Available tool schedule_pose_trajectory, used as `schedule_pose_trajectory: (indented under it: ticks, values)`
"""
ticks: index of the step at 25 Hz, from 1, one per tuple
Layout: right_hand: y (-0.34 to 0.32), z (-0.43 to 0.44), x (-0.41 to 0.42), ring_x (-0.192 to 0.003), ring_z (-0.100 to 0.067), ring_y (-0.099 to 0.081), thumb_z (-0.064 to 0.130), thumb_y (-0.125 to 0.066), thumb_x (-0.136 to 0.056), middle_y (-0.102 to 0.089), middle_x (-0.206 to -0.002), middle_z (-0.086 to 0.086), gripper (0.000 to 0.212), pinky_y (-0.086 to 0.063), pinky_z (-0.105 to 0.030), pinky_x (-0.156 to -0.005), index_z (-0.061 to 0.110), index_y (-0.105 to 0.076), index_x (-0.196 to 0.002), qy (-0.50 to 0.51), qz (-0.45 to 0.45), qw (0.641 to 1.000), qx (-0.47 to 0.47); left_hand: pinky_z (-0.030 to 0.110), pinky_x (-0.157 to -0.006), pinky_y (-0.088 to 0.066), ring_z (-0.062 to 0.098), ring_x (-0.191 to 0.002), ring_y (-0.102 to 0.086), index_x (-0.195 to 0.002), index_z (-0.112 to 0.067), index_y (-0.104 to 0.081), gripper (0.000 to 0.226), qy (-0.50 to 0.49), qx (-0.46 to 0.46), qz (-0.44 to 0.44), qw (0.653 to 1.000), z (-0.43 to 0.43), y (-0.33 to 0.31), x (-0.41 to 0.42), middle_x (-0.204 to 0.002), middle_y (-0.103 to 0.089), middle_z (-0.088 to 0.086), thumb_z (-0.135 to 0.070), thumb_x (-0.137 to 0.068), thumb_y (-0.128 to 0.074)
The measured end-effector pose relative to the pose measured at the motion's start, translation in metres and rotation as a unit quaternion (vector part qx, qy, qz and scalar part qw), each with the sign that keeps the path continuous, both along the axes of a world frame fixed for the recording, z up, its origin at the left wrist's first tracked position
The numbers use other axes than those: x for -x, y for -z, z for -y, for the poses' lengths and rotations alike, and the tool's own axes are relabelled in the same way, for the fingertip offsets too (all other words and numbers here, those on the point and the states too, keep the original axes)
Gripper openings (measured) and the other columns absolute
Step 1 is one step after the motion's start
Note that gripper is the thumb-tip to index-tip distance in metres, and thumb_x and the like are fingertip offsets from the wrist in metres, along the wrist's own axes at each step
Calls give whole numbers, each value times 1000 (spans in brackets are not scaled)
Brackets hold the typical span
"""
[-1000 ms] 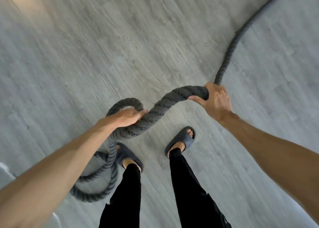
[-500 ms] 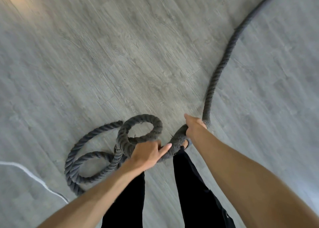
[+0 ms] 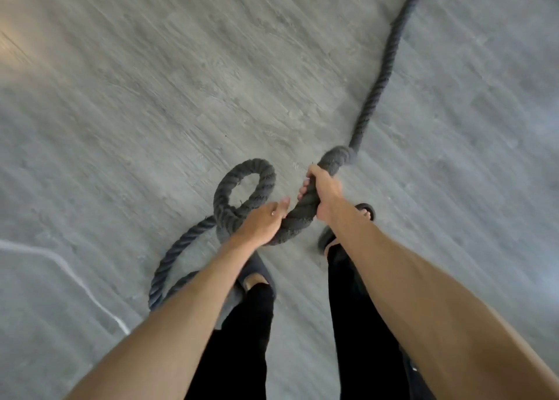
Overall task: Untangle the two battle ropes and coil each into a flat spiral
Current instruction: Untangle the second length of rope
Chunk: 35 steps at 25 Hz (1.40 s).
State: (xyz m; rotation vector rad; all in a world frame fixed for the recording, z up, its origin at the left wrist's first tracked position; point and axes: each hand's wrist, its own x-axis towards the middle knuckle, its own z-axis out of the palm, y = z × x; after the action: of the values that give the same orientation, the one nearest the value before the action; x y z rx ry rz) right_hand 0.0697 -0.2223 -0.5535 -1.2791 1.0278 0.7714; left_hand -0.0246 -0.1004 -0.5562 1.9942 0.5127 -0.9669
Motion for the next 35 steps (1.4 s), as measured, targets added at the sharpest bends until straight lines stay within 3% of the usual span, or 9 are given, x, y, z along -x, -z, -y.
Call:
schedule_pose_trajectory:
  ticks: [4,9,12,16,19,22,27,30,35]
  values:
    - [-41,9,25,-49,-17,-35,10,-52,-89,-40,-58,-1,26,-39,-29,-47,18,-39,-68,-89,20,983,-161,52,-120,8,24,-152,-8,-143,-35,-48,95,368,23,-127,921,-75,-13,19,-163,-23,-2,-91,-76,-12]
    - [-65,30,46,-50,-16,-33,9,-46,-94,-36,-62,0,27,-37,-27,-47,17,-40,-69,-127,68,966,-216,60,-117,10,22,-152,-10,-145,-43,-37,100,515,-8,-73,854,-83,-6,84,-159,-30,-7,-99,-64,-28]
    - [-64,40,73,-52,-18,-44,13,-58,-88,-50,-65,-5,18,-45,-30,-51,14,-48,-74,-76,118,974,-177,61,-119,-1,17,-109,-62,-141,-22,-41,84,546,-73,110,827,-72,-16,125,-100,-67,-2,-82,-83,-37]
    - [-41,61,128,-81,-29,-72,21,-67,-93,-71,-97,-14,23,-62,-43,-80,2,-61,-105,59,138,982,-115,62,-116,-19,14,-69,-68,-130,-10,-53,83,509,-252,203,797,-56,-18,187,-62,-64,-5,-76,-89,-23]
    - [-19,72,202,-113,-32,-65,24,-58,-99,-63,-124,-11,38,-57,-46,-92,4,-55,-130,84,66,992,-65,59,-116,-17,16,-71,-69,-108,-15,-58,70,444,-305,144,830,-25,-23,244,-63,-66,-5,-75,-91,-27]
    - [6,66,301,-112,-36,-60,3,-41,-102,-56,-128,-19,27,-54,-48,-95,-1,-49,-128,101,-5,993,-57,52,-120,-8,18,-80,-69,-93,-15,-59,63,384,-322,73,862,-2,-18,277,-69,-68,-3,-68,-96,-26]
    - [29,19,447,-117,-30,-60,-6,-48,-98,-61,-135,-22,51,-47,-48,-105,4,-40,-148,-125,-103,975,-150,38,-92,-44,33,-109,-63,-114,-3,-64,68,245,-276,-4,929,10,3,319,-116,-68,17,-61,-99,-32]
    - [24,-24,493,-127,-26,-56,9,-72,-90,-60,-137,-13,67,-46,-34,-97,18,-36,-146,-212,-63,954,-202,39,-87,-47,37,-115,-60,-125,0,-57,71,124,-260,-74,955,-12,9,329,-126,-62,20,-61,-98,-36]
    - [9,-117,529,-111,-23,-68,70,-80,-60,-68,-123,-9,102,-56,-44,-97,13,-46,-137,5,-25,994,-104,35,-88,-52,33,-104,-66,-120,-1,-59,71,-8,-180,-70,981,-50,18,304,-115,-68,12,-65,-91,-47]
